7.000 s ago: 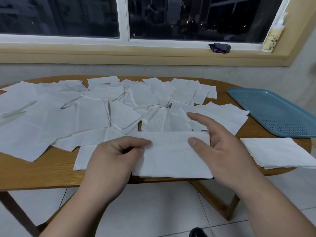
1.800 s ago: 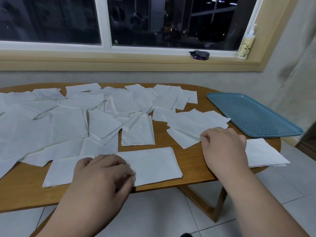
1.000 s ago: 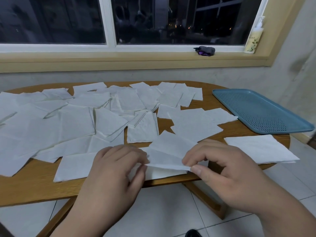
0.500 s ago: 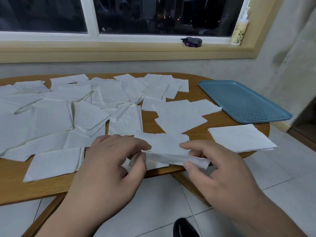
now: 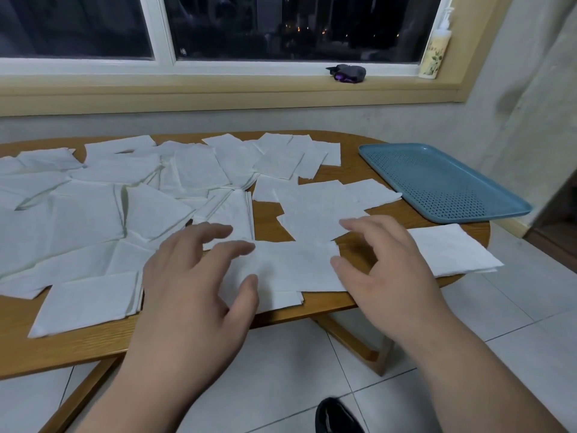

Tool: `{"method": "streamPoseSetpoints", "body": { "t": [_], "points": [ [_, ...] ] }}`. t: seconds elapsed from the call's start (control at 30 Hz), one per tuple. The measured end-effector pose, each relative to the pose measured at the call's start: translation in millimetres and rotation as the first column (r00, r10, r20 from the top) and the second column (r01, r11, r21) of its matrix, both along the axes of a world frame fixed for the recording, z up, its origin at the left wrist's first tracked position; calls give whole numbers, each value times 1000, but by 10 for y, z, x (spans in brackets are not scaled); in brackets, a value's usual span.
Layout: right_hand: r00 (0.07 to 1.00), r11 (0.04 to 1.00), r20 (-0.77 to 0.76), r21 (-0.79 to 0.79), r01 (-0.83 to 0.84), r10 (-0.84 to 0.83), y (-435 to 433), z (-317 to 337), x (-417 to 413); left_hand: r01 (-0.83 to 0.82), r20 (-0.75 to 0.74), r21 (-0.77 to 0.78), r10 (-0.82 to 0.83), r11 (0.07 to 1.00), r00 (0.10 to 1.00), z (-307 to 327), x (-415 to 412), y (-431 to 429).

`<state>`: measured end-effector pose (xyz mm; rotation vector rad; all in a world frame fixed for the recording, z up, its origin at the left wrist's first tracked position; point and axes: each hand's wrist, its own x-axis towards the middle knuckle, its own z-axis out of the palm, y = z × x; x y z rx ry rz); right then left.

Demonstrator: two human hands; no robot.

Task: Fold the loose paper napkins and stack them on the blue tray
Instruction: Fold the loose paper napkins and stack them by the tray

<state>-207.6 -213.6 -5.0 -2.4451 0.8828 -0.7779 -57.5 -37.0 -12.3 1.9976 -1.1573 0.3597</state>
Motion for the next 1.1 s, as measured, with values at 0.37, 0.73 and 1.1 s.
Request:
{"method": "streamPoseSetpoints", "body": {
  "t": [0.37, 0.73, 1.1],
  "points": [
    [966, 976, -202, -113, -185, 160, 31, -112, -14, 65, 41, 187, -74, 980, 996, -53, 39, 30],
    [970, 960, 62, 141, -241, 235, 224, 132, -133, 152, 67, 125, -161, 981, 985, 98, 2, 69],
    [897, 839, 393, 403, -365, 202, 507, 264, 134, 130, -584, -216, -235, 968, 777, 361, 28, 299]
  ]
}}
